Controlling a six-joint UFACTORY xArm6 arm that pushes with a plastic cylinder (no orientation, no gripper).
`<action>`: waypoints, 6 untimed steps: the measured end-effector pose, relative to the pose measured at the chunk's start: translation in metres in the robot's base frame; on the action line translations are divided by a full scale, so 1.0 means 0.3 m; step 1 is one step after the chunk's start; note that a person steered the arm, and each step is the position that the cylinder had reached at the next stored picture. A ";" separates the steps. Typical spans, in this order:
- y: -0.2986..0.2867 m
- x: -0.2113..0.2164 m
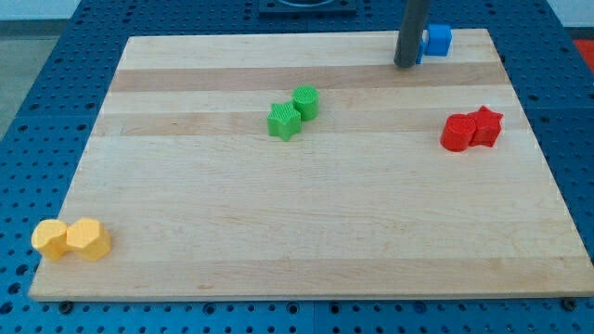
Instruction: Put your arm above yellow blocks
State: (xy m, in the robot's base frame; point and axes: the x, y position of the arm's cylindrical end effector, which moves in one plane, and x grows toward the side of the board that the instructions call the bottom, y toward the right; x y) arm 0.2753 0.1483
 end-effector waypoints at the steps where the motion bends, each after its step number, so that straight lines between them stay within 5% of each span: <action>1: -0.001 0.171; 4: -0.542 0.593; 6: -1.125 0.599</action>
